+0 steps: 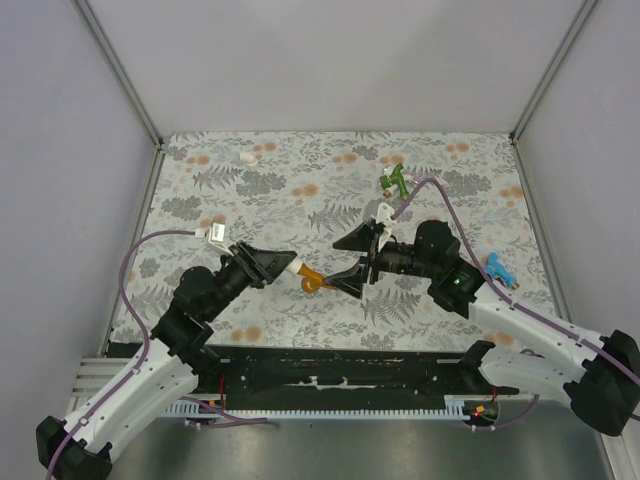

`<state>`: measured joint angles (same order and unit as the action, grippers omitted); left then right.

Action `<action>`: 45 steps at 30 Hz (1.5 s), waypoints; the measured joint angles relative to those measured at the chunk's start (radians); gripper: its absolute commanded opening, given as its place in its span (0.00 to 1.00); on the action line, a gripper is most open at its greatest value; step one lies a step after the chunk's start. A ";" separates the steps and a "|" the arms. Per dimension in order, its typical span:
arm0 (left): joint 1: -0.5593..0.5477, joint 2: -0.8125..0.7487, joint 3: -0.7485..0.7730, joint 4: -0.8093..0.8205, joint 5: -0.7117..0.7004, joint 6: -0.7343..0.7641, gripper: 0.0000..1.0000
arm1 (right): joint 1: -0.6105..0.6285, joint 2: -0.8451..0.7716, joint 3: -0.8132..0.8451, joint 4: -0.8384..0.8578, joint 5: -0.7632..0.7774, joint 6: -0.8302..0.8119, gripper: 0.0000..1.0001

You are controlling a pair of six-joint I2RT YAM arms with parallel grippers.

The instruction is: Install the water faucets

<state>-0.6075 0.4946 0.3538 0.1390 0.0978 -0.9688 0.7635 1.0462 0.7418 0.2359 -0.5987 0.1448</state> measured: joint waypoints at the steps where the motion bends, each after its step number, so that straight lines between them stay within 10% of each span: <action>1: 0.000 0.000 0.000 -0.006 -0.012 -0.016 0.02 | 0.000 -0.008 -0.030 0.041 0.013 0.000 0.98; 31: -0.001 0.019 -0.021 0.085 -0.081 -0.214 0.02 | 0.066 0.205 -0.313 0.762 0.079 0.172 0.81; 45: 0.000 0.015 -0.093 0.284 -0.061 -0.202 0.02 | 0.073 0.353 -0.315 0.999 0.145 0.455 0.00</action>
<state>-0.6071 0.5095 0.2604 0.4229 0.0372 -1.1706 0.8368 1.3994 0.4267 1.2346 -0.4538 0.5999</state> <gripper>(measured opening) 0.567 0.271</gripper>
